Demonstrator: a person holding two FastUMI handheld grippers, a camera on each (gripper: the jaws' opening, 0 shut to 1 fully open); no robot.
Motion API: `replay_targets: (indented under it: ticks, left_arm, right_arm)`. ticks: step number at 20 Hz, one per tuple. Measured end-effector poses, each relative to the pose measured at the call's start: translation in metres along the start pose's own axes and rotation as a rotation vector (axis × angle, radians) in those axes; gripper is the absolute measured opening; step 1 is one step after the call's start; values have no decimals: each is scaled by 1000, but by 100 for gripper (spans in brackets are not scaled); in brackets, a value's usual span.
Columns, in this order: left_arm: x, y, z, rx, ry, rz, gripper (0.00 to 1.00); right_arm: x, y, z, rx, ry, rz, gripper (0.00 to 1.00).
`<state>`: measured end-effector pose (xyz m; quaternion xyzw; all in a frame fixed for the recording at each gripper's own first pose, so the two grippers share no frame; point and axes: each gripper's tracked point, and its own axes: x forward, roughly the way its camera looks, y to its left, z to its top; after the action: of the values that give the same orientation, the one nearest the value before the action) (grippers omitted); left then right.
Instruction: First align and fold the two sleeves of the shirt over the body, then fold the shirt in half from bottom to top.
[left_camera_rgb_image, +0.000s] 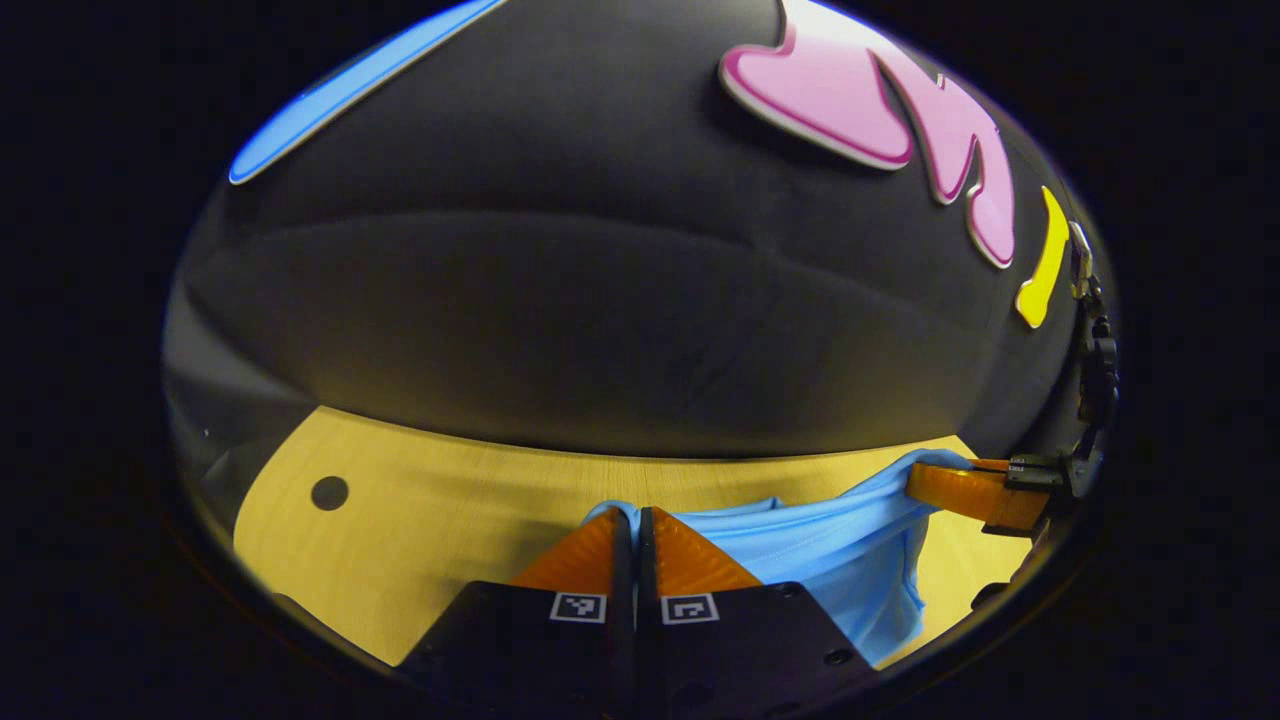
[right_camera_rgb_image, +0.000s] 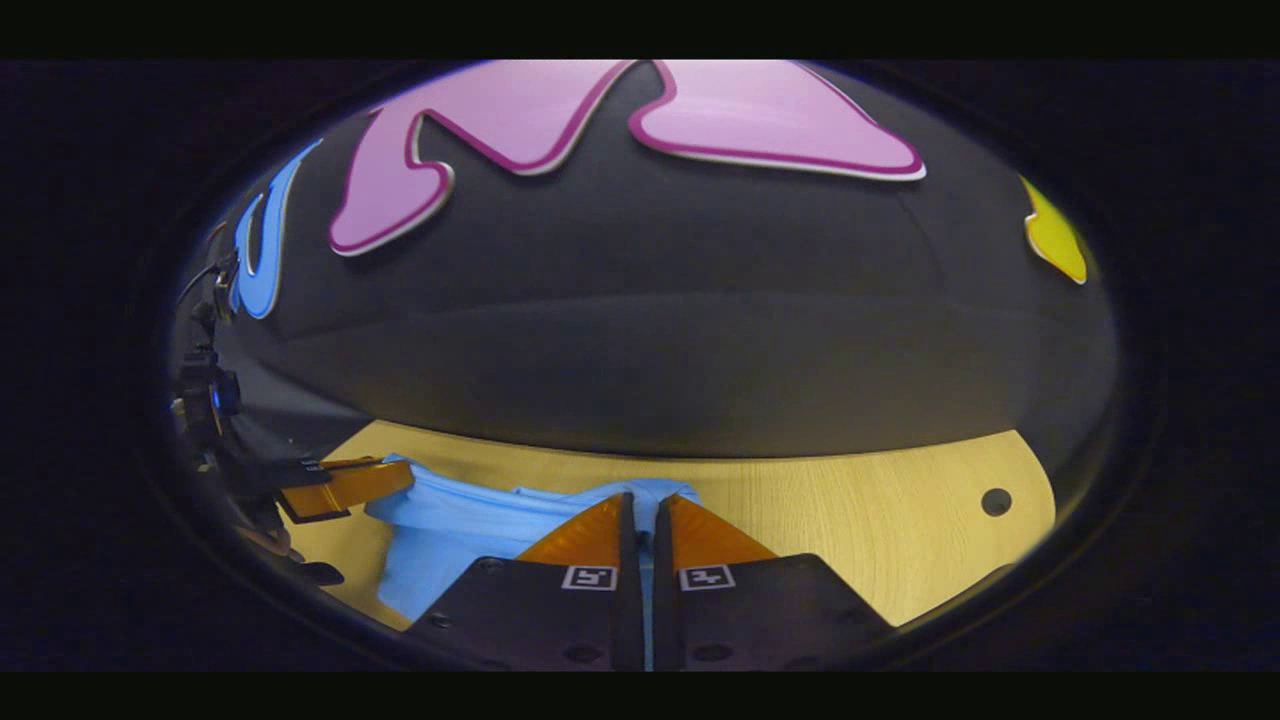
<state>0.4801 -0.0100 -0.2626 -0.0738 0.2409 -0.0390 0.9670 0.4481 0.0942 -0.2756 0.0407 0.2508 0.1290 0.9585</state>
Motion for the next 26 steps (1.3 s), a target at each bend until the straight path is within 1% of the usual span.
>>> replay_targets:
  ticks: [3, 5, 6, 7, 8, 10, 11, 12, 14, 17, 22, 24, 26]
  left_arm:
    - [38, 6, -16, 28, -5, 8, 6]
    - [45, 12, -22, 57, -12, 45, 6]
    - [45, 12, -24, 61, -9, 58, 14]
    - [41, 12, -25, 64, -2, 74, 14]
    - [34, 13, -23, 69, -2, 89, 21]
    - [17, 8, -12, 70, -48, 93, 60]
    - [1, 4, -3, 63, -76, 77, 80]
    - [-14, 0, 5, 52, -108, 69, 100]
    - [-59, -7, 22, 37, -168, 56, 100]
    - [-131, -17, 45, 53, -250, 52, 99]
    - [-273, -40, 76, 104, -378, 13, 99]
    - [-332, -47, 82, 104, -402, -13, 99]
    - [-383, -55, 75, 119, -405, -37, 99]
  right_arm:
    - [35, -8, -16, 4, 3, -33, 13]
    - [44, -8, -30, -7, 13, -44, 6]
    - [46, -9, -36, -22, 26, -53, 2]
    - [43, -7, -39, -41, 39, -55, 12]
    - [41, -8, -40, -58, 35, -63, 13]
    - [21, -7, -27, -62, -4, -77, 42]
    - [8, -5, -19, -52, -28, -74, 47]
    - [-7, -3, -13, -43, -51, -77, 65]
    - [-43, -12, -1, -56, -92, -107, 100]
    - [-108, -11, 21, -65, -153, -147, 99]
    - [-238, -4, 56, -37, -289, -226, 99]
    - [-285, 3, 64, -31, -321, -246, 99]
    - [-334, 14, 65, -15, -334, -263, 99]
